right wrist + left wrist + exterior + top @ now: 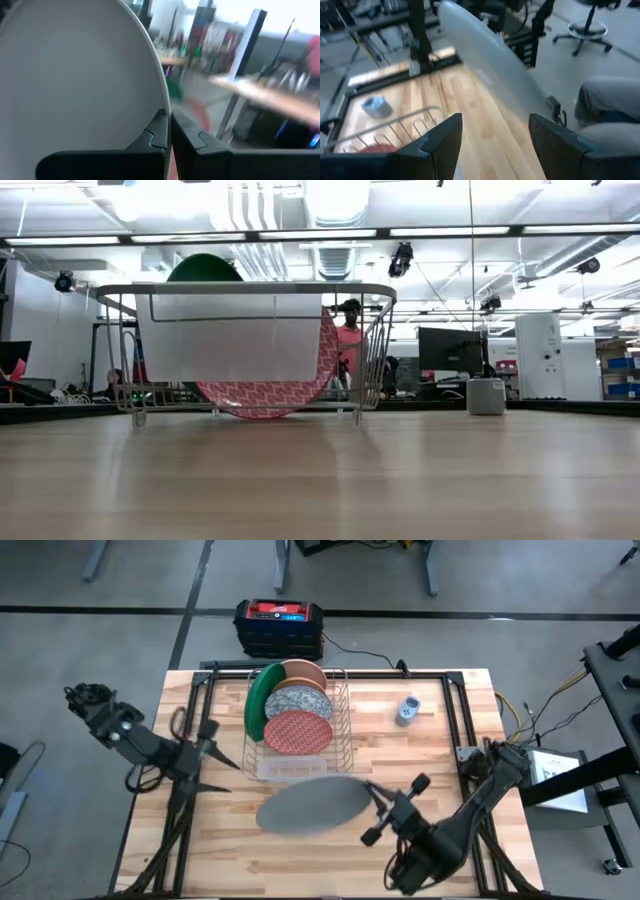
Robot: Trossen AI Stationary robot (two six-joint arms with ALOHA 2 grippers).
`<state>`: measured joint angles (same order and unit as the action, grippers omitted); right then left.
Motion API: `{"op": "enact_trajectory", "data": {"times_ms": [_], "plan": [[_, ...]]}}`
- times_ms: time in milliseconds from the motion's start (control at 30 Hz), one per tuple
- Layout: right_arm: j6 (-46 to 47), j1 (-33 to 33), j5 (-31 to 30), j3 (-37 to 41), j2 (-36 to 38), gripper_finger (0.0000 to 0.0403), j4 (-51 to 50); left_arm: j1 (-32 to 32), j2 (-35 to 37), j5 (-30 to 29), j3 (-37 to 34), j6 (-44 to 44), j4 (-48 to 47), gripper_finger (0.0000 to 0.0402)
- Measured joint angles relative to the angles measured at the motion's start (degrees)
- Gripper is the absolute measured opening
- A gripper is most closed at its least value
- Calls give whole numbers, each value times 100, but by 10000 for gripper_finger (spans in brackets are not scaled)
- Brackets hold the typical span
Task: Sort dishes
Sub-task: Put the gray plate in the dish rack
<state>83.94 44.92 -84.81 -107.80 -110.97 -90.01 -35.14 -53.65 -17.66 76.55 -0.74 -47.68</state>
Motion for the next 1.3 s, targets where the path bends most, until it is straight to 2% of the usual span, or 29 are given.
{"op": "enact_trajectory", "data": {"times_ms": [100, 267, 467, 600, 900, 1300], "plan": [[-716, -182, -520, -119, 265, 0, 15, 0, 171, 0, 43, 192, 92, 219], [-1843, -838, -545, -216, 520, 0, 29, 2, 396, -12, 57, 488, 170, 219], [-2947, -1649, -520, -324, 718, 0, 29, 4, 636, -752, 59, 632, 179, 219], [-3576, -2019, -523, -421, 861, 0, 35, 2, 766, -946, 59, 740, 180, 219], [-3764, -2249, -517, -412, 791, 0, 85, 2, 974, -1045, 59, 829, 174, 219], [-3729, -2259, -510, -381, 203, 0, 365, 2, 1014, -1050, 59, 908, 155, 219]]}}
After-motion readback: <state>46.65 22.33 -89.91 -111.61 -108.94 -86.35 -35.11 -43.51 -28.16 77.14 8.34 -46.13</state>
